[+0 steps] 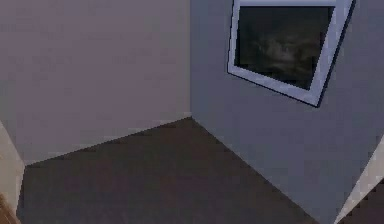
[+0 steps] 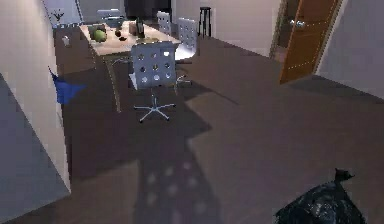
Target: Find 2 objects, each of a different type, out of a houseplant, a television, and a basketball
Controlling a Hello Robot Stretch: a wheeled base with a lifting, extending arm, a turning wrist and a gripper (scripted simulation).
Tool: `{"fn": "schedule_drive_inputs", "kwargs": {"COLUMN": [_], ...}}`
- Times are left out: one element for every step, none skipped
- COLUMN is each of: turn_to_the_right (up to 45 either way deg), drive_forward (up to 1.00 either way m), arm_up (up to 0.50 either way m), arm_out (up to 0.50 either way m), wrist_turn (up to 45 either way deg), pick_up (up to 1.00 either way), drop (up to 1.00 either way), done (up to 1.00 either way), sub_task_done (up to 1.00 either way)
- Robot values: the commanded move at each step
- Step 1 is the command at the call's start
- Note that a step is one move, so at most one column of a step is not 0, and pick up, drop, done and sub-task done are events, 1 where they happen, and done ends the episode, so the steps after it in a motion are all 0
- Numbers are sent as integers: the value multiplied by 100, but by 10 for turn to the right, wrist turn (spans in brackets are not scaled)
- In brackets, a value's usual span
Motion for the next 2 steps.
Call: {"fn": "schedule_drive_inputs", "kwargs": {"turn_to_the_right": [-450,-390], "drive_forward": [0,0], "arm_up": [0,0], "arm_out": [0,0], "wrist_turn": [0,0], "pick_up": [0,0], "drop": [0,0], "done": [0,0], "sub_task_done": [0,0]}}
